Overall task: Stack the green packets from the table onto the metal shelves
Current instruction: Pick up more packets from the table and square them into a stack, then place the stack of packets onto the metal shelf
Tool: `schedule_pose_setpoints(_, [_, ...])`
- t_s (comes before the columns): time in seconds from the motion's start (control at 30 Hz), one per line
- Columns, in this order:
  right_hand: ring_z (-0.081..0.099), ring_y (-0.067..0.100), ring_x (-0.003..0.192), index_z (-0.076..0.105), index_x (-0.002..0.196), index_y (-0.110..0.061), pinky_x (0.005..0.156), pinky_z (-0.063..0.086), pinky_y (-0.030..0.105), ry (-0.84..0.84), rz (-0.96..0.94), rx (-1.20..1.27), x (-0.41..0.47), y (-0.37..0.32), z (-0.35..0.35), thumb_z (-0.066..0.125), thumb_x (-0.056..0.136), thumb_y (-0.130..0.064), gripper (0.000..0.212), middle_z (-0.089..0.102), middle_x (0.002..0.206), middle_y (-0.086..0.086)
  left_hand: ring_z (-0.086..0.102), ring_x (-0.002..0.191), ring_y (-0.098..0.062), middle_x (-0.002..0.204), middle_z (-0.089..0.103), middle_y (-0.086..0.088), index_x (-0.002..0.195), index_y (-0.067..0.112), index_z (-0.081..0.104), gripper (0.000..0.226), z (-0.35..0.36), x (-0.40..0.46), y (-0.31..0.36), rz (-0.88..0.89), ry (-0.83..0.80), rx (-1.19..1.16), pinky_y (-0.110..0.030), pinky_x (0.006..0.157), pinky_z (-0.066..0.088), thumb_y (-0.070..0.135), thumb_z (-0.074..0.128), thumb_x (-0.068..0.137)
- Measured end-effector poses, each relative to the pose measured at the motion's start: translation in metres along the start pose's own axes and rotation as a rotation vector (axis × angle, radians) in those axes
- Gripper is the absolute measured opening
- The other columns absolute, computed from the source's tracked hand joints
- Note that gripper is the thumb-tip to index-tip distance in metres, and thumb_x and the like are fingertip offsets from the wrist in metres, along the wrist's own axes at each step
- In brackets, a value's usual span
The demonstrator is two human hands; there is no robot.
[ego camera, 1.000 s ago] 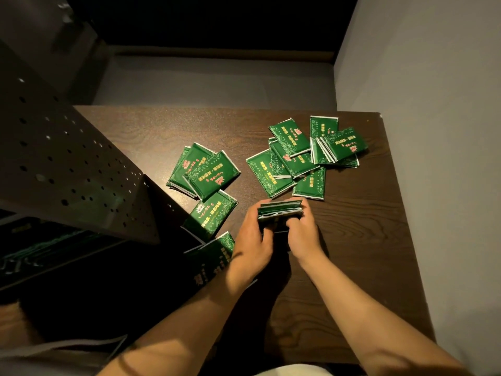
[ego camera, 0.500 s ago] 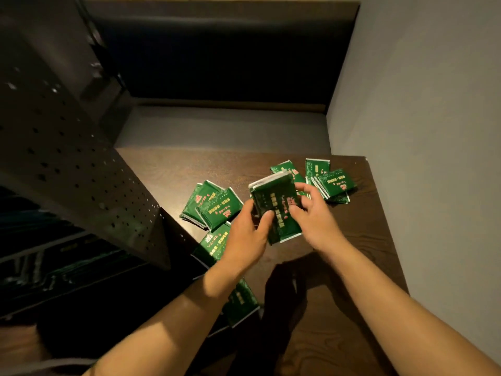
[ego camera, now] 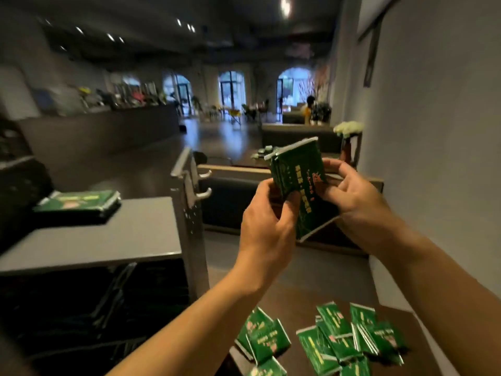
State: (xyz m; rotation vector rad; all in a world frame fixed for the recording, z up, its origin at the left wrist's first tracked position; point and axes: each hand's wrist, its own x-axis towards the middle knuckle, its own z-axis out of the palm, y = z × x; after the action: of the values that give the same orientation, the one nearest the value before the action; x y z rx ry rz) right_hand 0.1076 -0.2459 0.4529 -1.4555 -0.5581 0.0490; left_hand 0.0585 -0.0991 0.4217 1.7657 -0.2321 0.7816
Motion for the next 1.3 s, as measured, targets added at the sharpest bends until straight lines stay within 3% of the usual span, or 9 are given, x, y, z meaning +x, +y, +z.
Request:
schedule_pose_setpoints(0.13, [0.071,0.024,0.097,0.05,0.127,-0.013,0.071,0.059,0.034,-0.246,-0.101,0.218,0.034,-0.087,0.032,0.068,0.077,-0.012,0.052,0.072,0.107,0.01,0.065,0.078,-0.001,0.097,0.067,0.012,0.113,0.024,0.056,0.024,-0.046,0.037,0.077,0.177,0.165,-0.001,-0.018,0.064,0.053,0.031,0.062,0.091])
schedule_pose_setpoints(0.3, [0.071,0.023,0.087,0.047,0.134,-0.008,0.066,0.06,0.033,-0.448,-0.094,0.14,0.09,-0.151,0.101,0.06,0.08,0.0,0.057,0.067,0.104,0.016,0.067,0.1,-0.018,0.107,0.066,0.005,0.1,0.034,0.054,0.034,-0.126,0.071,0.118,0.135,0.279,-0.068,-0.047,0.083,0.055,0.052,0.068,0.074])
schedule_pose_setpoints(0.4, [0.067,0.028,0.094,0.047,0.135,-0.005,0.077,0.059,0.038,-0.586,-0.026,0.044,0.123,-0.157,0.15,0.057,0.084,0.006,0.053,0.062,0.111,0.02,0.067,0.102,-0.024,0.109,0.066,-0.001,0.099,0.032,0.053,0.029,-0.169,0.084,0.11,-0.044,0.383,-0.114,-0.049,0.083,0.056,0.041,0.071,0.078])
schedule_pose_setpoints(0.57, [0.066,0.029,0.106,0.061,0.119,-0.017,0.088,0.055,0.039,-0.777,0.152,-0.236,0.176,-0.134,0.219,0.046,0.094,0.006,0.036,0.064,0.118,0.014,0.069,0.094,-0.024,0.106,0.068,-0.017,0.12,0.005,0.054,0.029,-0.211,0.082,0.067,-0.434,0.48,-0.429,-0.034,0.073,0.059,0.01,0.055,0.092])
schedule_pose_setpoints(0.73, [0.061,0.031,0.112,0.055,0.129,-0.014,0.096,0.051,0.045,-0.935,0.429,-0.607,0.218,-0.078,0.261,0.047,0.094,0.005,0.041,0.057,0.131,0.018,0.064,0.099,-0.027,0.108,0.065,-0.021,0.109,0.0,0.058,0.023,-0.219,0.06,0.024,-0.689,0.518,-0.665,-0.039,0.091,0.052,0.001,0.047,0.088])
schedule_pose_setpoints(0.87, [0.06,0.03,0.109,0.057,0.126,-0.011,0.102,0.046,0.05,-0.948,0.511,-0.864,0.237,-0.035,0.279,0.048,0.092,0.011,0.041,0.062,0.119,0.01,0.055,0.111,-0.035,0.117,0.051,-0.021,0.111,-0.001,0.05,0.021,-0.221,0.053,0.002,-0.88,0.49,-0.704,-0.042,0.101,0.047,0.004,0.05,0.091])
schedule_pose_setpoints(1.0, [0.057,0.038,0.117,0.063,0.109,-0.014,0.102,0.045,0.054,-0.992,0.579,-1.046,0.246,-0.008,0.286,0.049,0.088,0.016,0.039,0.063,0.111,0.009,0.056,0.107,-0.036,0.114,0.05,-0.022,0.124,0.0,0.044,0.033,-0.225,0.05,-0.013,-0.971,0.427,-0.715,-0.042,0.093,0.05,0.003,0.048,0.091])
schedule_pose_setpoints(1.13, [0.059,0.034,0.106,0.059,0.121,-0.008,0.087,0.053,0.047,-1.043,0.63,-1.126,0.247,0.012,0.289,0.043,0.088,0.019,0.046,0.063,0.106,0.01,0.053,0.107,-0.037,0.112,0.049,-0.023,0.126,-0.001,0.043,0.034,-0.23,0.051,-0.023,-1.019,0.383,-0.72,-0.045,0.097,0.048,-0.001,0.044,0.092])
schedule_pose_setpoints(1.3, [0.06,0.032,0.109,0.052,0.136,-0.009,0.08,0.056,0.038,-1.102,0.576,-1.247,0.247,0.01,0.29,0.044,0.091,0.014,0.051,0.059,0.124,0.016,0.057,0.105,-0.038,0.123,0.053,-0.026,0.123,0.001,0.045,0.03,-0.233,0.045,-0.018,-1.054,0.322,-0.702,-0.046,0.092,0.051,0.003,0.045,0.093])
